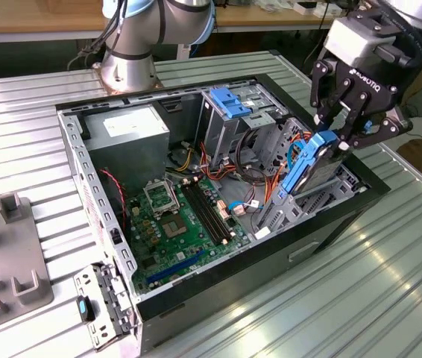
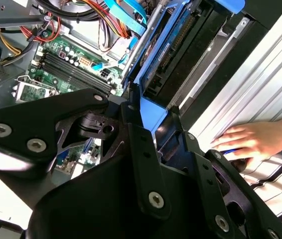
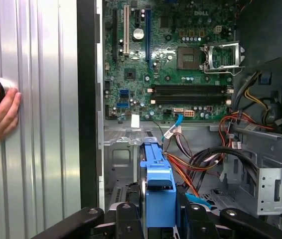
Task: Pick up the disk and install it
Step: 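Pick up the disk, then insert the disk into the insertion slot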
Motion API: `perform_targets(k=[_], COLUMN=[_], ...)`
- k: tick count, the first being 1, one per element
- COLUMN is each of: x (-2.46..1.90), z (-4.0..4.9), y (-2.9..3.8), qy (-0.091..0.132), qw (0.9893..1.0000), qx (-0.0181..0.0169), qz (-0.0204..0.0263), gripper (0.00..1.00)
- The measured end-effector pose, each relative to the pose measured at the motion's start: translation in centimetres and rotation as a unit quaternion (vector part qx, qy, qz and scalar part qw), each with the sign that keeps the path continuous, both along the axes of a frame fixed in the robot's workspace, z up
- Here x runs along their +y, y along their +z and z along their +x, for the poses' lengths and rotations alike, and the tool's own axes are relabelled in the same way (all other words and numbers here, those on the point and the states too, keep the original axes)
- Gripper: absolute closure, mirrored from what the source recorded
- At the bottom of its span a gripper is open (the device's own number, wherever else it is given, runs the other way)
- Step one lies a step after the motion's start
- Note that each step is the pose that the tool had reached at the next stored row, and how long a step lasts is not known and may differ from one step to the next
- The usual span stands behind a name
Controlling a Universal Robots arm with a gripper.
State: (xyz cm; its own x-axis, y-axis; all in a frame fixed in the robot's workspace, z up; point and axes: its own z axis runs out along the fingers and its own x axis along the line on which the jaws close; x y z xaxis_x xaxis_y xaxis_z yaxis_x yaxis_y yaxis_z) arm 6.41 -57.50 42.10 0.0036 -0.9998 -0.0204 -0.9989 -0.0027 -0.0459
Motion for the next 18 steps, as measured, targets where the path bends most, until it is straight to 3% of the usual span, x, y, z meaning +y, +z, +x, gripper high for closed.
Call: perform_targets(k=[9, 18], x=[0.00, 0.00], z=[0.00, 0.00], y=[-2.73, -2.78], qy=[0.000, 0.000], qw=[1.0000, 1.0000], qx=[0.0000, 0.0000], qz=[0.0000, 0.0000], gripper=[0.63, 0.62])
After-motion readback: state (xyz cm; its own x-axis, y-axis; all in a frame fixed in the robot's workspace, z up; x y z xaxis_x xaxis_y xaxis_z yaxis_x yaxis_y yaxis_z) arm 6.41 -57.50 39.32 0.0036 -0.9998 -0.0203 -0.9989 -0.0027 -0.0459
